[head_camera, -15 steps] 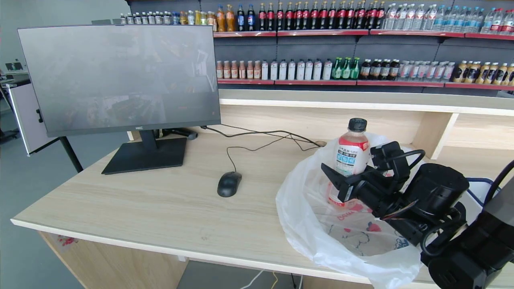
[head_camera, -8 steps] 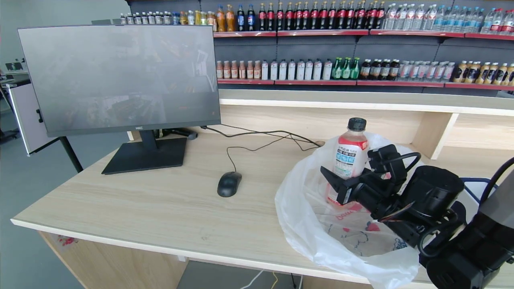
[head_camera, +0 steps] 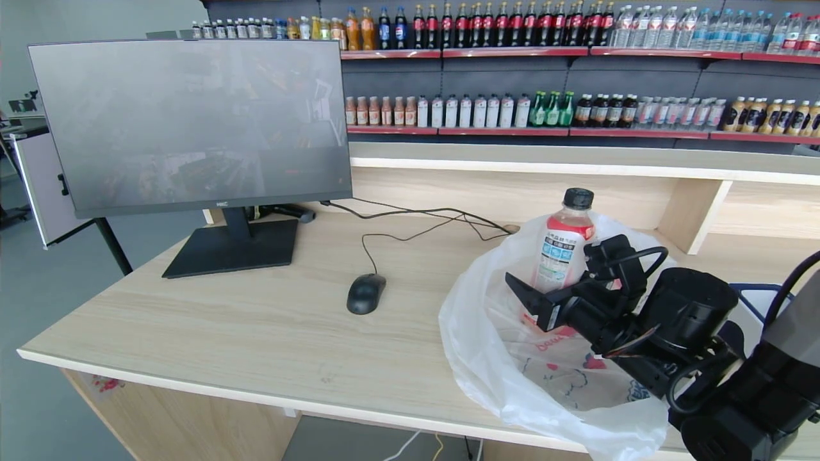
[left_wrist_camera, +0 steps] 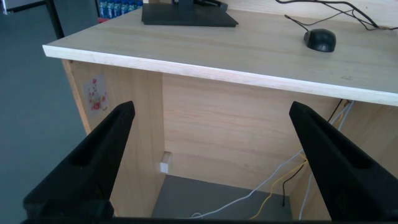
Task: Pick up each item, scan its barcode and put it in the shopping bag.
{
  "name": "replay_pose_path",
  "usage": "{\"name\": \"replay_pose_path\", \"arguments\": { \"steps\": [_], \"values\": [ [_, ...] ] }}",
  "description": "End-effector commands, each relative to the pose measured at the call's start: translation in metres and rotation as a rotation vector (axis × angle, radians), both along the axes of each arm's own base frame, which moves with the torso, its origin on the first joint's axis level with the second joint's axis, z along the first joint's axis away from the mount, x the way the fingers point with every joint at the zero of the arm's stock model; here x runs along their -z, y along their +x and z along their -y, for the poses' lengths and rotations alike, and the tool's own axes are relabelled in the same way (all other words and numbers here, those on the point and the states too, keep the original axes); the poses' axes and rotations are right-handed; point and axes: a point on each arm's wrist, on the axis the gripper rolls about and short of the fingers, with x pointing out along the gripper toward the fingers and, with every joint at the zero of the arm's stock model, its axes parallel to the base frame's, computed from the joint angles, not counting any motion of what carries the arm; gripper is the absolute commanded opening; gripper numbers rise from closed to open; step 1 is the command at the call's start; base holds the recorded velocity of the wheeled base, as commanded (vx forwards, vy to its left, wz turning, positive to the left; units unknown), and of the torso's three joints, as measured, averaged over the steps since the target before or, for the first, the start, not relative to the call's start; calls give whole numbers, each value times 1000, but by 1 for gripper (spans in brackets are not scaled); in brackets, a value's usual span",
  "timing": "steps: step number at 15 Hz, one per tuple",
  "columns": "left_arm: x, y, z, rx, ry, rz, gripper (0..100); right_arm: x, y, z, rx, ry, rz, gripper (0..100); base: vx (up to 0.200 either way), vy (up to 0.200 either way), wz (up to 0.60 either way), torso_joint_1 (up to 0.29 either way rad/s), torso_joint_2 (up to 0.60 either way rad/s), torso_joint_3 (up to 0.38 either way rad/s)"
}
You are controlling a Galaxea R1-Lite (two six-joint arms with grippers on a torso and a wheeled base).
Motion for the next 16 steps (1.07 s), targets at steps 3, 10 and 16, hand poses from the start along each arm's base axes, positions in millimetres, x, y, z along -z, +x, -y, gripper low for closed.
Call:
{"name": "replay_pose_path", "arguments": {
  "steps": [3,10,16],
  "values": [
    [0,0,0,0,0,0,100,-3,-2,1,0,9,7,100,0,0,0,0,0,0],
    [0,0,0,1,0,0,100,-18,-17,7,0,23,41,100,0,0,0,0,0,0],
    [0,0,0,0,0,0,100,-36,-33,8,-24,57,82,100,0,0,0,0,0,0]
  ]
}}
